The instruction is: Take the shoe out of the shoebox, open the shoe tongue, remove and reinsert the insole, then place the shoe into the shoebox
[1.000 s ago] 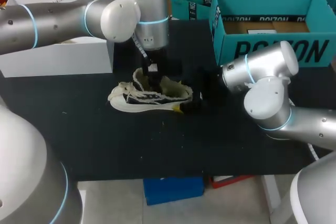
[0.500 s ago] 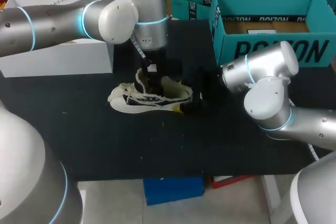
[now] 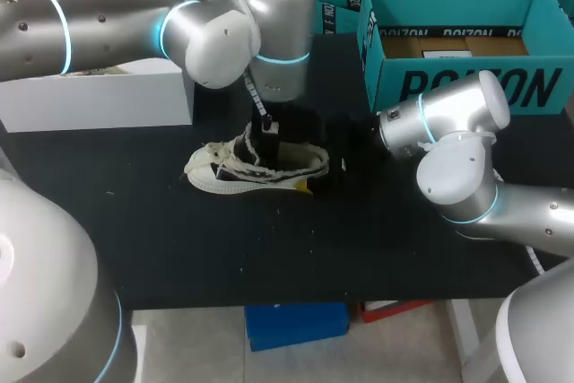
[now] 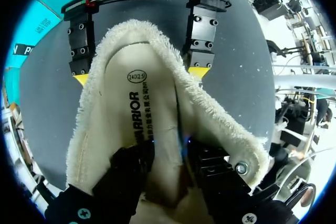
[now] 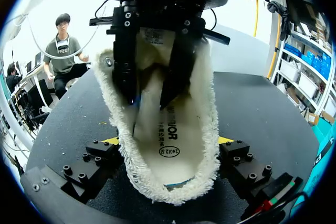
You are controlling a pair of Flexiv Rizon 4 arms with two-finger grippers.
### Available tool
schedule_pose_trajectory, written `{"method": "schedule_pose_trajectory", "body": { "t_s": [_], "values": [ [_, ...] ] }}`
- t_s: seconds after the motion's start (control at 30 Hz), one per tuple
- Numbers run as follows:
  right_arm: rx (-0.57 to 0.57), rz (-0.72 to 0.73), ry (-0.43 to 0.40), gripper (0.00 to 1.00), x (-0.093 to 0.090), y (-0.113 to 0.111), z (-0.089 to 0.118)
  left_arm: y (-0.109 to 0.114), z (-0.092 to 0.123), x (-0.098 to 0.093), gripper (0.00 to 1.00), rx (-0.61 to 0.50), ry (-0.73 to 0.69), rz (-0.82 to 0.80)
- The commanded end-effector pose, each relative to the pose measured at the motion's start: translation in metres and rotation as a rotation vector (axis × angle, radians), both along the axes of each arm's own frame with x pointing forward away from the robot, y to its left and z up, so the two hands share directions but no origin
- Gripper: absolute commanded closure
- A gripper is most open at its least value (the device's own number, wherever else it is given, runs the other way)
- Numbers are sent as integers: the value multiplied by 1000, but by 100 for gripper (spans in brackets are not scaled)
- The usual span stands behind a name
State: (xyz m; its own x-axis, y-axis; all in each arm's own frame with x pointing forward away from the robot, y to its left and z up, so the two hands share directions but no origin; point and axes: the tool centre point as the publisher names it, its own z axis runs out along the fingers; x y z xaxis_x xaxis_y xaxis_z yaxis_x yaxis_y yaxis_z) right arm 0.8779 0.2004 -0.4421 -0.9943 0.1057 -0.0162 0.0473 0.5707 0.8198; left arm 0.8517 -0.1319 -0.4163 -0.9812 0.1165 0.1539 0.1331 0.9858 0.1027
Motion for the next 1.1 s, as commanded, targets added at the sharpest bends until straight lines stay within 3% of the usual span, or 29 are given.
{"method": "schedule_pose_trajectory", "body": {
  "t_s": [0.03, 0.3, 0.6, 1.1],
  "values": [
    [-1, -3, 1, 100, 2, 0, -1, 1, -3, -15, 59, 98, -221, -35],
    [-1, -3, 1, 100, 2, 0, -1, 9, -9, -9, 60, 178, -447, -55],
    [-1, -3, 1, 100, 2, 0, -1, 21, -15, 9, 61, 138, -644, -12],
    [-1, -3, 1, 100, 2, 0, -1, 25, -14, 45, 62, 33, -734, 20]
  ]
}}
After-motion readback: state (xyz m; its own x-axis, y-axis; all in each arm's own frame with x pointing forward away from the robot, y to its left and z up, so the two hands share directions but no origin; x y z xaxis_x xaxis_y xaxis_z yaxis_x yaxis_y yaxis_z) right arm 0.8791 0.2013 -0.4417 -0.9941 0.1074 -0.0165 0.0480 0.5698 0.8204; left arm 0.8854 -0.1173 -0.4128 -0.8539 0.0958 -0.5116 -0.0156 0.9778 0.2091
